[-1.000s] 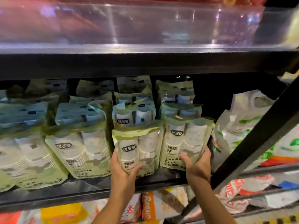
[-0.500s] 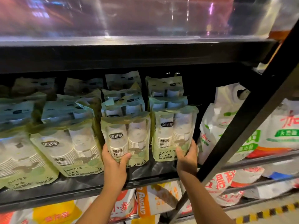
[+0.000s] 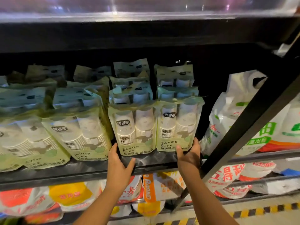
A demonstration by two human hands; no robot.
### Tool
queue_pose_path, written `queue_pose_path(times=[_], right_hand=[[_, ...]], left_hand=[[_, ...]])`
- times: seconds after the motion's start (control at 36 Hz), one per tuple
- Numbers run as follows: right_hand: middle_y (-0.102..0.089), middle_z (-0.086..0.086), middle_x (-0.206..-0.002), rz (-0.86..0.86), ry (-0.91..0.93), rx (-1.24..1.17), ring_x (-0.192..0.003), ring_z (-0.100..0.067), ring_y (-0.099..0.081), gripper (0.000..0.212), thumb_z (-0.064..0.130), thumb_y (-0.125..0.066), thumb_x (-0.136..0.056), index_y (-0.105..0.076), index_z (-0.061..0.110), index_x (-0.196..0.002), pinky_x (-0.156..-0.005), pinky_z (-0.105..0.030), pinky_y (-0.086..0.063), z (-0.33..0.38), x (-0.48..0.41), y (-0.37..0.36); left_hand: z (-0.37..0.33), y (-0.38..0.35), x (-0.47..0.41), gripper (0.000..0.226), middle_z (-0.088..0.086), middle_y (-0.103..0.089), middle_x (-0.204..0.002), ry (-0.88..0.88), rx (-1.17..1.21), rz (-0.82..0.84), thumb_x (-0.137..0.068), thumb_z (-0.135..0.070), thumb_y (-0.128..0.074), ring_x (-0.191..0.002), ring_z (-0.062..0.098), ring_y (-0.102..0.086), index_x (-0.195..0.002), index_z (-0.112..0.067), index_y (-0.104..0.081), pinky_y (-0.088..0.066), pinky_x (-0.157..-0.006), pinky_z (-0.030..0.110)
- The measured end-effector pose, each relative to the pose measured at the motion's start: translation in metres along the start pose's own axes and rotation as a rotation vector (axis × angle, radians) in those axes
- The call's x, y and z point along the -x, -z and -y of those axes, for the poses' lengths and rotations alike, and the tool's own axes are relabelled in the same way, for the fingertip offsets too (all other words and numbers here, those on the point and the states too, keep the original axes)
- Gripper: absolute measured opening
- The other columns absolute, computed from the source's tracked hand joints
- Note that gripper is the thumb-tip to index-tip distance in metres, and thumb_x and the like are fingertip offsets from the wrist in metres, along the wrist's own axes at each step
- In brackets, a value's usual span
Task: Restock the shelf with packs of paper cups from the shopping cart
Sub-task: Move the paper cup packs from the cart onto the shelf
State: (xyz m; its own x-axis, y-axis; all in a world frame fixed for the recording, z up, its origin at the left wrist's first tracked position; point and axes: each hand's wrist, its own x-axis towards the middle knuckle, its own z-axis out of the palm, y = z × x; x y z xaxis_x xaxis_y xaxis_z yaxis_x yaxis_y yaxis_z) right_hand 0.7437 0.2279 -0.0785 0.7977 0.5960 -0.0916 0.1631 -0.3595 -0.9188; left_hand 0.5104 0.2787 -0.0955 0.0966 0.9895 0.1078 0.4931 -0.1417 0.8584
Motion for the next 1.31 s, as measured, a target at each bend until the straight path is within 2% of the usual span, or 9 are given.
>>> queue_pose_path(times=[0.11, 0.28, 0.44, 0.61, 0.78, 0.89, 0.97, 1.17, 1.31], right_hand=[[-0.056, -0.002, -0.139, 0.004, 0.025, -0.006, -0.122, -0.025, -0.057, 0.077, 0.017, -0.078, -0.082, -0.038, 0.024, -0.147, -0.105, -0.046, -0.048, 0.001, 0.000, -0.003], [-0.057, -0.006, -0.136, -0.073, 0.104, 0.035, -0.124, -0.027, -0.056, 0.069, 0.025, -0.077, -0.083, -0.043, 0.020, -0.143, -0.106, -0.047, -0.048, 0.000, 0.000, -0.007], [-0.038, -0.017, -0.151, -0.216, 0.110, 0.178, -0.140, -0.032, -0.039, 0.080, 0.024, -0.078, -0.085, -0.035, 0.008, -0.150, -0.112, -0.050, -0.040, -0.001, 0.027, -0.007], [-0.047, -0.019, -0.143, -0.202, 0.200, 0.386, -0.135, -0.033, -0.038, 0.076, 0.037, -0.080, -0.082, -0.046, 0.005, -0.142, -0.109, -0.052, -0.034, 0.004, 0.080, -0.036], [-0.050, -0.018, -0.136, -0.098, 0.261, 0.407, -0.128, -0.037, -0.046, 0.097, 0.055, -0.085, -0.069, -0.046, 0.002, -0.140, -0.103, -0.056, -0.038, 0.026, 0.114, -0.098], [-0.044, -0.013, -0.146, -0.139, 0.115, 0.362, -0.137, -0.034, -0.039, 0.109, 0.064, -0.082, -0.067, -0.034, 0.007, -0.147, -0.113, -0.054, -0.028, 0.043, 0.121, -0.122], [-0.047, -0.016, -0.142, -0.206, 0.107, 0.428, -0.133, -0.036, -0.043, 0.110, 0.073, -0.075, -0.067, -0.036, 0.007, -0.145, -0.110, -0.053, -0.033, 0.044, 0.124, -0.132], [-0.046, -0.024, -0.140, -0.277, 0.165, 0.421, -0.133, -0.043, -0.041, 0.099, 0.057, -0.078, -0.076, -0.037, 0.000, -0.145, -0.107, -0.057, -0.034, 0.036, 0.152, -0.145], [-0.043, -0.016, -0.142, -0.153, 0.275, 0.436, -0.135, -0.035, -0.037, 0.094, 0.058, -0.077, -0.077, -0.040, 0.004, -0.143, -0.108, -0.054, -0.031, 0.041, 0.194, -0.182]], left_hand=[[0.011, 0.012, 0.012, 0.080, 0.003, -0.042, -0.152, -0.020, -0.181, 0.085, -0.088, -0.030, -0.076, -0.141, 0.020, -0.040, -0.154, -0.015, -0.032, -0.036, -0.118, 0.045], [0.030, 0.034, 0.026, 0.053, 0.006, -0.056, -0.140, -0.221, -0.530, 0.156, -0.093, -0.044, -0.061, -0.131, 0.027, -0.052, -0.135, -0.013, -0.059, -0.040, -0.110, 0.044], [0.057, 0.067, 0.030, 0.052, 0.005, -0.061, -0.133, -0.421, -0.678, 0.092, -0.097, -0.051, -0.039, -0.122, 0.022, -0.049, -0.127, -0.018, -0.067, -0.041, -0.100, 0.047], [0.095, 0.112, 0.024, 0.069, 0.010, -0.063, -0.131, -0.425, -0.723, 0.063, -0.105, -0.055, -0.019, -0.123, 0.028, -0.050, -0.127, -0.014, -0.069, -0.041, -0.101, 0.048], [0.124, 0.157, 0.015, 0.054, 0.014, -0.064, -0.128, -0.452, -0.726, 0.033, -0.102, -0.045, -0.034, -0.114, 0.038, -0.060, -0.124, -0.013, -0.071, -0.045, -0.094, 0.052], [0.143, 0.184, 0.008, 0.046, 0.017, -0.064, -0.125, -0.490, -0.712, 0.026, -0.098, -0.038, -0.042, -0.107, 0.041, -0.062, -0.123, -0.011, -0.071, -0.047, -0.086, 0.050], [0.154, 0.199, 0.001, 0.044, 0.017, -0.064, -0.125, -0.519, -0.708, 0.073, -0.097, -0.035, -0.044, -0.109, 0.041, -0.062, -0.125, -0.012, -0.070, -0.048, -0.086, 0.050], [0.182, 0.222, -0.005, 0.039, 0.012, -0.063, -0.128, -0.601, -0.598, 0.051, -0.094, -0.032, -0.058, -0.112, 0.036, -0.062, -0.127, -0.015, -0.071, -0.049, -0.093, 0.050], [0.194, 0.237, -0.008, 0.039, 0.011, -0.063, -0.129, -0.669, -0.637, 0.049, -0.092, -0.030, -0.062, -0.115, 0.035, -0.060, -0.129, -0.017, -0.068, -0.049, -0.095, 0.049]])
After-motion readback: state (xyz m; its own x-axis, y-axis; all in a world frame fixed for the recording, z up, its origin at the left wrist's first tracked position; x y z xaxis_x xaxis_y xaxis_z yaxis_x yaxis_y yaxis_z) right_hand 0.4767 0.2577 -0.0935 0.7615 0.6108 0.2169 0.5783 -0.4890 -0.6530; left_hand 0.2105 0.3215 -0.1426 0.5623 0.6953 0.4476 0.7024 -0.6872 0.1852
